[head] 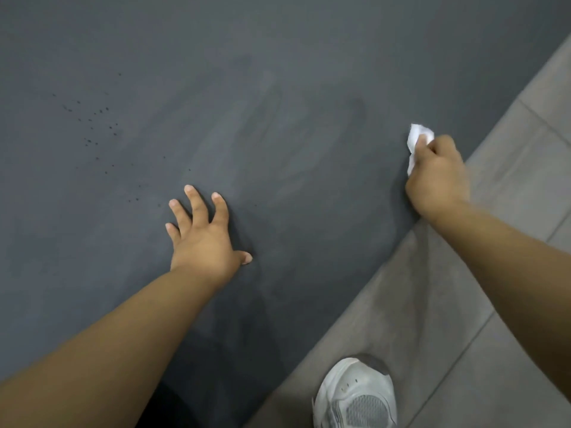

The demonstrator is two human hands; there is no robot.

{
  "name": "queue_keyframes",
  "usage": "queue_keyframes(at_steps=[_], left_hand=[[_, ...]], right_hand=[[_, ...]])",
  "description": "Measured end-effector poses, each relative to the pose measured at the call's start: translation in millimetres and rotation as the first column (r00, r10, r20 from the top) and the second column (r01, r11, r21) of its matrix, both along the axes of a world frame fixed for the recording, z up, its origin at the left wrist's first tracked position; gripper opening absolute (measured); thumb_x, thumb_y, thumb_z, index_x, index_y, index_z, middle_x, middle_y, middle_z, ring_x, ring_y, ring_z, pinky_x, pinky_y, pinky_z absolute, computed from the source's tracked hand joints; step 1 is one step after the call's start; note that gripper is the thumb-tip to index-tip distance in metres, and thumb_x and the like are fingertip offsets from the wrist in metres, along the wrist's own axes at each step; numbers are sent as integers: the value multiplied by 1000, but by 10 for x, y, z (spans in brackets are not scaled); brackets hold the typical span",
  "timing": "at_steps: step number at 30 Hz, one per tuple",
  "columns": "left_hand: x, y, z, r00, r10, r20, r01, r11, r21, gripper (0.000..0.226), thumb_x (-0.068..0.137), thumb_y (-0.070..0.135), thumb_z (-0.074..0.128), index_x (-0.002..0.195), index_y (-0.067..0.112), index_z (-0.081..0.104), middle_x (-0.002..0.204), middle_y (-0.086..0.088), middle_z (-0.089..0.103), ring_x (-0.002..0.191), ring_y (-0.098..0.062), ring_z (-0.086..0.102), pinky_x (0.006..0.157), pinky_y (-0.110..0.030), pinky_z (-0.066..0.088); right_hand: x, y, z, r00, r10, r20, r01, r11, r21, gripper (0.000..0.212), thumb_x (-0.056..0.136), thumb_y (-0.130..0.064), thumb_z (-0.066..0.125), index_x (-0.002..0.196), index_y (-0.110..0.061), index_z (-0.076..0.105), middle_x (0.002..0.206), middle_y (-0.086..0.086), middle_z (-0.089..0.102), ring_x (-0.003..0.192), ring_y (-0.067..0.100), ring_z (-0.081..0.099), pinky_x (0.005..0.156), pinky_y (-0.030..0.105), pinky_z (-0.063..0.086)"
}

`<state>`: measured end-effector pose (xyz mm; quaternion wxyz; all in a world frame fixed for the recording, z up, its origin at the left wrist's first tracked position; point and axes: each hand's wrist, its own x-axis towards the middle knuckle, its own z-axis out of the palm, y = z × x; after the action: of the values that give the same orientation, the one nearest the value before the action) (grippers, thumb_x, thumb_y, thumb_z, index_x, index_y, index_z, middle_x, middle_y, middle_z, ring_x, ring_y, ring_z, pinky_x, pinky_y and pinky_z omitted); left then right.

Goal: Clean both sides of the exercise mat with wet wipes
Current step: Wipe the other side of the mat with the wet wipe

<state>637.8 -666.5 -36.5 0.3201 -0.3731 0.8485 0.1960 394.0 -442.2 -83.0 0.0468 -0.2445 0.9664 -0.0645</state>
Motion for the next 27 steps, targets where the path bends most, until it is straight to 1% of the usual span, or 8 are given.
queue_keyframes(at_steps=[4,9,11,15,18,22,25,27], left_hand=[[-76,54,25,998,57,-23,-57,998,8,107,78,31,75,149,12,-3,152,-14,-29,139,-42,-22,116,-50,1],[-166,138,4,994,77,-77,-77,997,6,90,79,2,62,148,2,4,153,-11,-23,141,-40,-18,118,-43,7],[-197,196,18,991,76,-109,-70,996,53,87,77,0,57,148,5,6,154,-10,-22,141,-37,-19,118,-43,8],[-323,280,80,978,78,-191,-55,990,127,86,85,20,62,151,12,7,156,-5,-20,143,-24,-20,119,-41,8],[-483,352,81,975,-19,-219,41,994,98,84,88,31,61,151,14,9,157,-6,-15,144,-22,-14,119,-37,4],[-614,364,104,973,-49,-227,39,998,-50,69,88,42,58,146,20,29,154,-9,12,141,-28,10,114,-41,22],[-674,245,97,964,-42,-261,10,992,-123,67,84,46,62,141,21,38,139,-7,30,127,-31,27,105,-46,34],[-745,138,83,965,-32,-261,-6,990,-143,73,80,49,66,141,22,36,136,-7,30,125,-32,28,103,-48,34]], right_hand=[[642,-16,79,968,251,11,-250,964,-88,31,98,-18,40,113,0,60,107,21,59,100,35,57,85,32,40],[1381,181,89,642,764,64,-756,645,-114,38,83,-7,43,118,1,54,89,7,46,69,23,38,60,32,22],[1062,224,70,667,743,52,-738,669,-86,34,84,-9,46,114,0,62,83,10,53,67,27,44,57,34,26],[143,336,111,962,272,-13,-272,962,-21,35,86,-9,44,115,4,57,84,25,53,65,39,54,54,35,39],[-68,434,95,999,46,0,-46,998,48,42,84,-1,46,125,7,48,101,27,47,82,40,49,66,40,38],[541,229,98,971,236,-50,-240,962,-127,20,96,-14,45,103,-12,64,88,23,62,81,25,50,76,38,42],[903,189,113,811,585,30,-576,806,-132,21,87,-8,45,97,-18,61,74,9,57,60,25,48,54,32,37],[614,189,66,779,626,-31,-626,775,-88,29,81,-12,46,106,-8,60,76,10,56,58,29,49,50,30,33]])
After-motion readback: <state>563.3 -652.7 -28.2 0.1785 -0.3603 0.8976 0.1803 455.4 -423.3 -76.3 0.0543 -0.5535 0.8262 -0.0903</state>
